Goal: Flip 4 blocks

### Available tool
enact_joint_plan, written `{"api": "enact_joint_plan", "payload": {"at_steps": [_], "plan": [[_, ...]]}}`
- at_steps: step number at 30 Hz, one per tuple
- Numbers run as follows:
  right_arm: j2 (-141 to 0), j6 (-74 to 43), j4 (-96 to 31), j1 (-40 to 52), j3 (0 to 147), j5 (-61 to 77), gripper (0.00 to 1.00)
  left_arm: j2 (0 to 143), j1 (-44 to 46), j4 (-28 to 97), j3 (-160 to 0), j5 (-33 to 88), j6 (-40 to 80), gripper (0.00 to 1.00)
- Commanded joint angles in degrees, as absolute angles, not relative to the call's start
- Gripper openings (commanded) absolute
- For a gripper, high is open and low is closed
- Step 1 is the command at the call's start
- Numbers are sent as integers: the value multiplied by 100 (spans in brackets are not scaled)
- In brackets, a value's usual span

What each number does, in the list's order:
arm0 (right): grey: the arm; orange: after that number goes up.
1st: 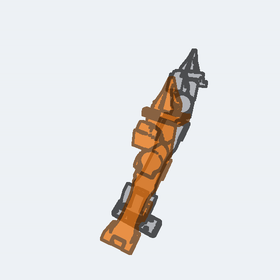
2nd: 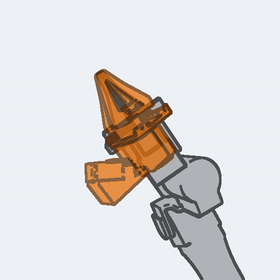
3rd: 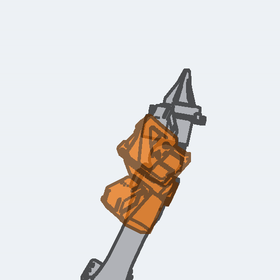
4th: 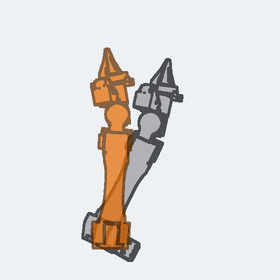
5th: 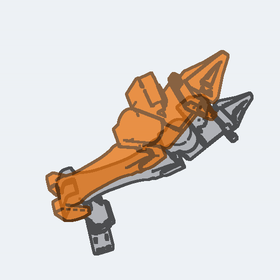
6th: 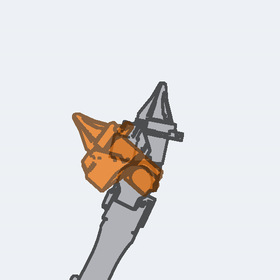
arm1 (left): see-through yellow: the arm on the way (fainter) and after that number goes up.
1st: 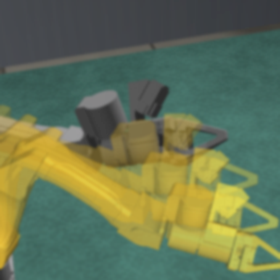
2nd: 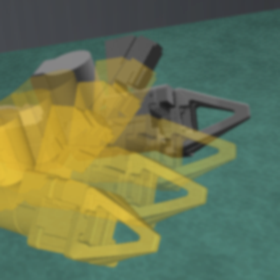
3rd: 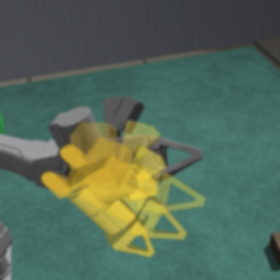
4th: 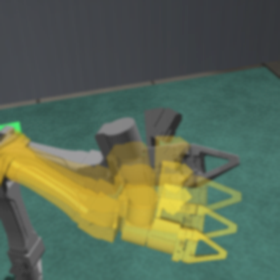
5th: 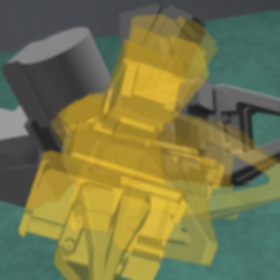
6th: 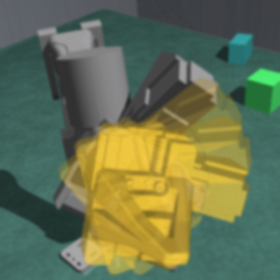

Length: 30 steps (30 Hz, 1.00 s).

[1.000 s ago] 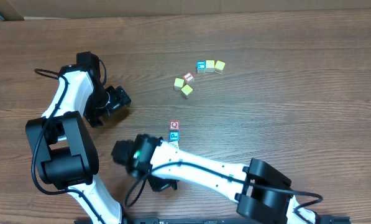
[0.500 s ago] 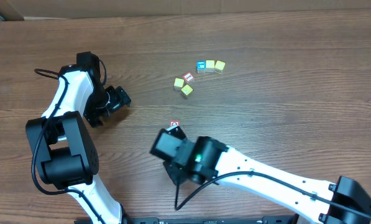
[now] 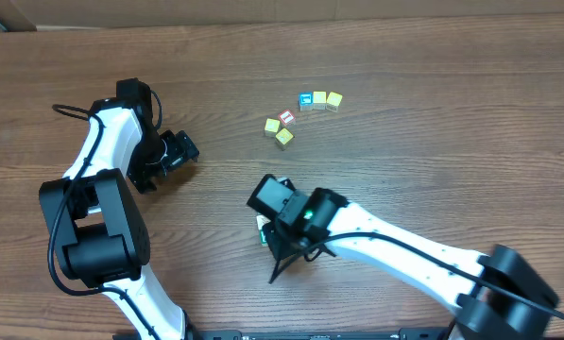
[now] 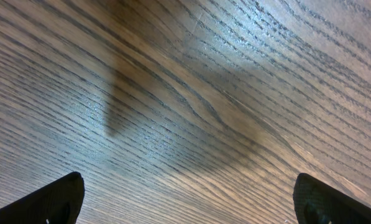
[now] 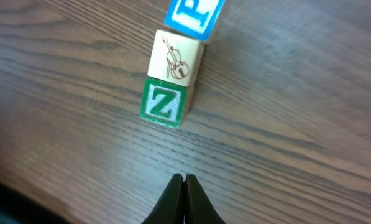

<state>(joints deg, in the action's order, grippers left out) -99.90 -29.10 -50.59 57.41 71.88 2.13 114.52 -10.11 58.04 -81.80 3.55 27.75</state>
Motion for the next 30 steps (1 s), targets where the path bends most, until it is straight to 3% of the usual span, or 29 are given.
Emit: {"api": "enact_joint_plan", "payload": {"at_steps": [1, 15, 30], "plan": [[-10307, -3771, -4912, 5990, 7231, 270, 4, 11419, -963, 5800, -8235, 296, 2790, 100], [-10381, -5540, -4139, 6180, 6556, 200, 4, 11421, -963, 5800, -8235, 296, 2790, 100], [-10530, -5898, -3645, 6211, 6407, 119, 4, 11419, -963, 5800, -8235, 298, 2790, 100]]}}
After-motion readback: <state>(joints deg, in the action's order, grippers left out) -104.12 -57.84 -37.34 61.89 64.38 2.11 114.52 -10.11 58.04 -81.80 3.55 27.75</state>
